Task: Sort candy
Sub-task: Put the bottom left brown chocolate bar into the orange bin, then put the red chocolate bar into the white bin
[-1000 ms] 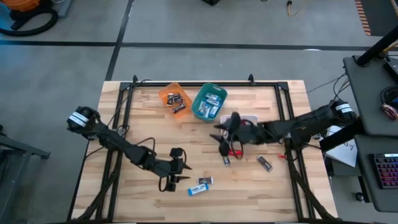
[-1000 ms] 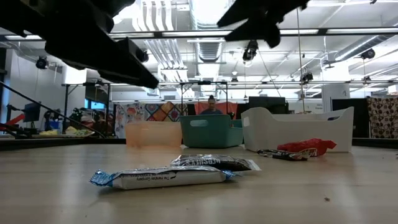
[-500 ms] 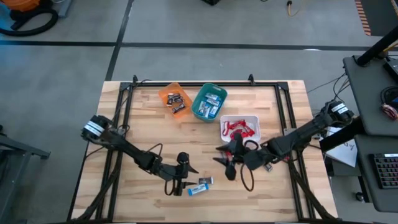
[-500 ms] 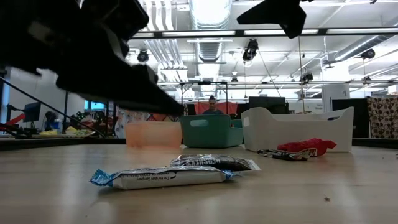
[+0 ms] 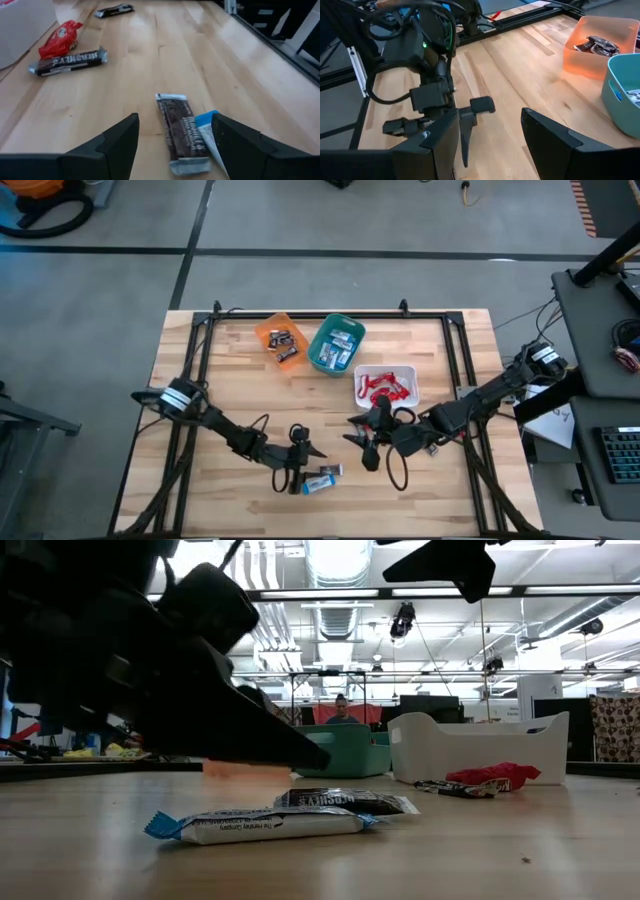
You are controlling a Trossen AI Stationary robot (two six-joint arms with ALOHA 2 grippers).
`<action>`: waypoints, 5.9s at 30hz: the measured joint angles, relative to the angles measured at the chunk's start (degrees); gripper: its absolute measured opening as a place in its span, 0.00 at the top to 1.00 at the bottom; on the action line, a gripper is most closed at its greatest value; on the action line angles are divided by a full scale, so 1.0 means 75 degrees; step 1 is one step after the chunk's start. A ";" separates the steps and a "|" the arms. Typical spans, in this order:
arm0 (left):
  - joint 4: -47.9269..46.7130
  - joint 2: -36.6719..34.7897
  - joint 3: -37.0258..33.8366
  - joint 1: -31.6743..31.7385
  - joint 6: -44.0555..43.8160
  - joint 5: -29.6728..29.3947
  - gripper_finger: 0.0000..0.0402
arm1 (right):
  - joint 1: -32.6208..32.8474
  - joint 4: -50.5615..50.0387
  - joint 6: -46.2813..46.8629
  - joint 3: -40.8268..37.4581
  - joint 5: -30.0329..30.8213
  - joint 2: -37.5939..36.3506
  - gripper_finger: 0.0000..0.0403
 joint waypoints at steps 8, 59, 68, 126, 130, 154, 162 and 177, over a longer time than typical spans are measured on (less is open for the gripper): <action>0.0002 0.0644 0.0518 0.0045 0.0134 -0.0005 0.42 | 0.0000 -0.0036 -0.0026 0.0000 0.0005 0.0000 0.49; -0.0204 -0.0586 0.0022 0.0227 0.0357 -0.0337 0.88 | 0.0000 -0.0070 -0.0034 -0.0003 0.0189 0.0000 0.49; -0.0259 -0.3134 -0.1578 0.1188 0.0840 -0.0393 0.88 | 0.0000 -0.0094 -0.0043 -0.0003 0.0187 0.0000 0.49; -0.2209 -0.4714 -0.2414 0.9473 0.2713 0.3072 0.80 | -0.0169 -0.0168 0.0119 0.0009 0.0659 0.0000 0.49; -0.2215 -0.4714 -0.2414 0.9473 0.2689 0.3075 0.73 | -0.0169 -0.0242 0.0387 0.0112 0.0631 0.0000 0.49; -0.2212 -0.5034 -0.2414 0.8177 0.1463 0.5481 0.67 | -0.0152 -0.4034 0.3197 0.1031 -0.1924 -0.0002 0.49; -0.2221 -0.5052 -0.2414 0.6609 0.1102 0.5266 0.67 | 0.0326 -0.5297 0.2619 0.0633 -0.2425 -0.0003 0.49; -0.2194 -0.5085 -0.2414 0.4701 0.0506 0.4198 0.67 | 0.1282 -0.5031 0.2802 -0.1027 -0.0986 0.0093 0.49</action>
